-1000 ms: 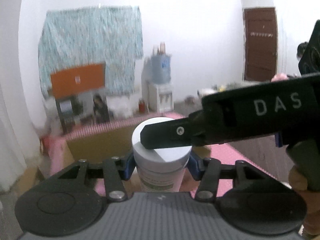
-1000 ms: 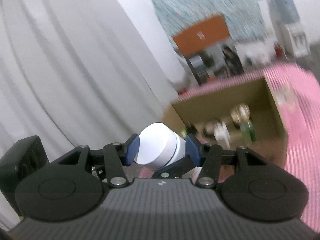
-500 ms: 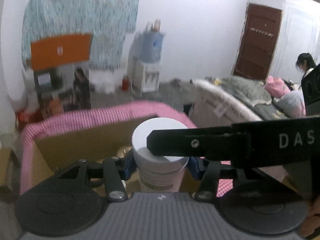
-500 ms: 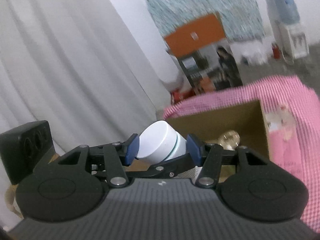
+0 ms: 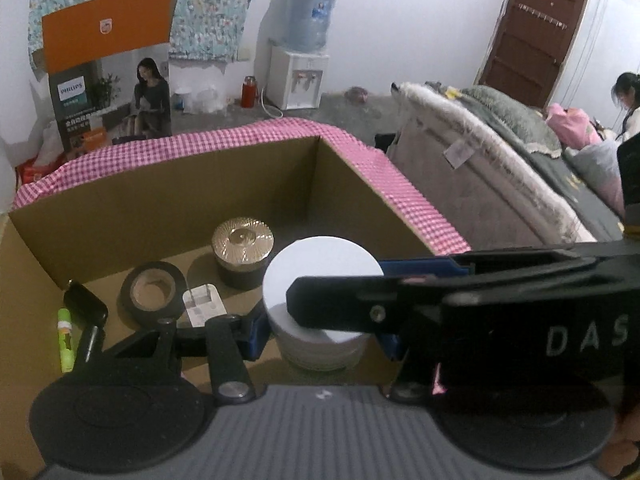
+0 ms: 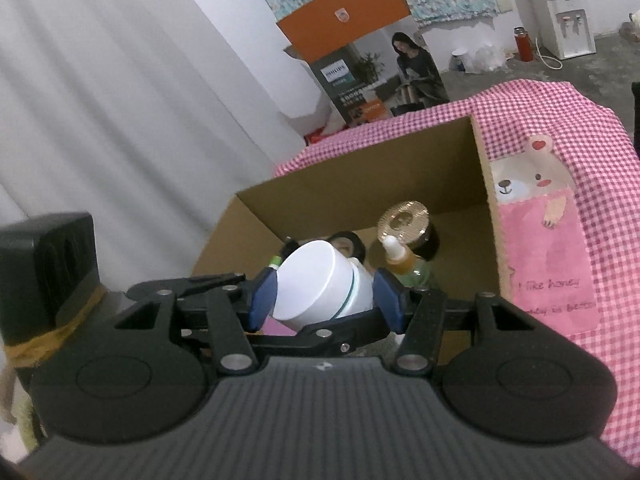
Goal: Organize rigid objects
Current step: 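Lower the pill bottle into the box beside the dropper bottle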
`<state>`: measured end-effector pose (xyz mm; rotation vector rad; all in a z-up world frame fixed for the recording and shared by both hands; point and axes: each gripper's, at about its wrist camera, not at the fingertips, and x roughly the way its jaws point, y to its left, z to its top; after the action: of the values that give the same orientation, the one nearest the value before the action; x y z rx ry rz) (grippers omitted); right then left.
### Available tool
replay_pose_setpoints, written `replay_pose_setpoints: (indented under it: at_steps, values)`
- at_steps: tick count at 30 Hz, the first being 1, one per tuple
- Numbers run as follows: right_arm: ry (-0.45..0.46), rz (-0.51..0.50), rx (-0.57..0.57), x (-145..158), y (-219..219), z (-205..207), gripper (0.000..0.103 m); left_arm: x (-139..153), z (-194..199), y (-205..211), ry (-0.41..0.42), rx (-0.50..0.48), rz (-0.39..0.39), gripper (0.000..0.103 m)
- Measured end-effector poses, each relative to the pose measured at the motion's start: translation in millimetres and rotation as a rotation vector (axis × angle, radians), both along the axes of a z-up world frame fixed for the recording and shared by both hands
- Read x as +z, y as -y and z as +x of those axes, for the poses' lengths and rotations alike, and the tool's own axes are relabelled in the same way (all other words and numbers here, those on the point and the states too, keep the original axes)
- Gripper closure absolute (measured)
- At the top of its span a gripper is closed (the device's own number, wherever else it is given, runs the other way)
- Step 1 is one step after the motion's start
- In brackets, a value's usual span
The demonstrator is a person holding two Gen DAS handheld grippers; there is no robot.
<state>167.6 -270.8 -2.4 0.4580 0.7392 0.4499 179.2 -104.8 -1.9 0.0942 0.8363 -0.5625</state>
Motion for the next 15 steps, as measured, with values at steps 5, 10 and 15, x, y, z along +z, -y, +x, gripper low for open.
replay_pose_setpoints:
  at_steps: [5,10,15]
  values:
    - [-0.004,-0.035,-0.004,-4,1,5,0.043,-7,6,7,-0.016,-0.005,0.028,0.049]
    - [0.001,-0.048,-0.016,-6,4,9,0.037,-13,10,12,-0.032,-0.008,0.043,0.047]
    - [0.011,-0.042,-0.032,-4,10,7,0.032,-12,7,18,-0.022,-0.031,0.044,0.043]
